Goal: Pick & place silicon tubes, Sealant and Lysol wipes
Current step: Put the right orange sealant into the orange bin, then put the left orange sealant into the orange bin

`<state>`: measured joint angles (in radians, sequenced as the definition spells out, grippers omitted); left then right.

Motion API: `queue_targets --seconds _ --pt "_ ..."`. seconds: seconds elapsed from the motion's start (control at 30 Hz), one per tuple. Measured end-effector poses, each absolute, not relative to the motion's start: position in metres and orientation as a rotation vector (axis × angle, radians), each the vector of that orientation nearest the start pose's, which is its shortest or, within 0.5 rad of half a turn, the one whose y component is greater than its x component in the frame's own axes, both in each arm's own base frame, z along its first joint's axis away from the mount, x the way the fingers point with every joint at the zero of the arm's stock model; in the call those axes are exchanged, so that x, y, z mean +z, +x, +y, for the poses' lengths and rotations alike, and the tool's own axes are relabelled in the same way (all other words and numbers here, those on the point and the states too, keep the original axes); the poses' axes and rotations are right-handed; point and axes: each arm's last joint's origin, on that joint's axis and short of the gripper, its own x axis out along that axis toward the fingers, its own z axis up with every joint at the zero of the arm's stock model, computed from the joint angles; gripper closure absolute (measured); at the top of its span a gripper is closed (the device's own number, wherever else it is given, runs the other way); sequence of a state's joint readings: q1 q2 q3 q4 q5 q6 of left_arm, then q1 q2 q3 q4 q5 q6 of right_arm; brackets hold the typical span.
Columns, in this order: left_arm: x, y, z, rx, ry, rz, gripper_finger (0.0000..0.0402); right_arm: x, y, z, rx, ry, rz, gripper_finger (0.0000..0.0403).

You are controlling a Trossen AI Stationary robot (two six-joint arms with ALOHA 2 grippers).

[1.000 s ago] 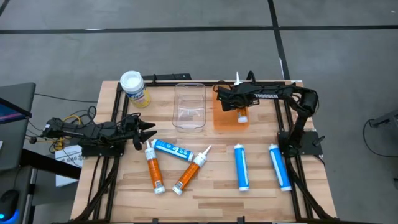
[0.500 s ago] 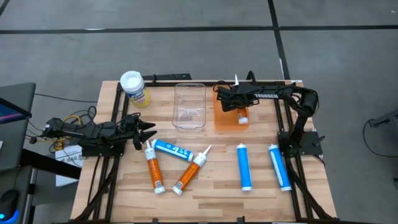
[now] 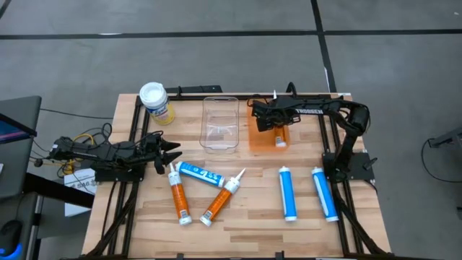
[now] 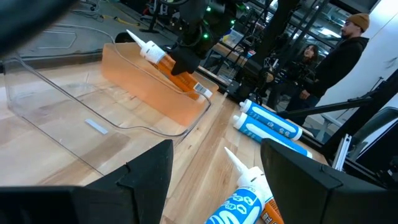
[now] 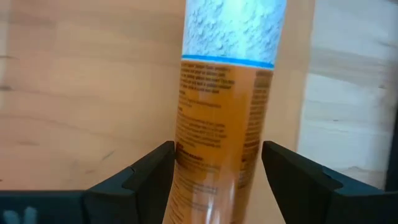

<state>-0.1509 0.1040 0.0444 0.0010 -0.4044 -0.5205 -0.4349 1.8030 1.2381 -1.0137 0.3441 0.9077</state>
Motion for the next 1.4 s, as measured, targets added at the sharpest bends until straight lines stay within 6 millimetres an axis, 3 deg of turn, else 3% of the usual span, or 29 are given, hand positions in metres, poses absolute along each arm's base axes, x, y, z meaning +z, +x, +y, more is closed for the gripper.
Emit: queue_targets --seconds 0.33,0.63,0.8,1.17,1.4 --pt "0.171 0.1 -0.004 0.262 -0.502 -0.011 0.0166 0.235 0.301 -0.133 -1.328 0.576 1.203 0.017" --pt "0.171 0.1 -0.004 0.263 -0.502 -0.011 0.0166 0.272 0.32 -0.086 -1.043 0.402 1.215 0.0172" --pt "0.171 0.1 -0.004 0.26 -0.508 -0.019 0.0166 0.294 0.313 -0.051 -0.95 0.404 1.153 0.0181" --pt "0.174 0.1 -0.004 0.25 -0.725 -0.069 0.0166 0.333 0.286 0.026 -0.789 0.423 0.993 0.0203" --pt "0.175 0.101 -0.004 0.226 -0.773 -0.078 0.0166 0.346 0.258 0.057 -0.782 0.41 0.963 0.0226"
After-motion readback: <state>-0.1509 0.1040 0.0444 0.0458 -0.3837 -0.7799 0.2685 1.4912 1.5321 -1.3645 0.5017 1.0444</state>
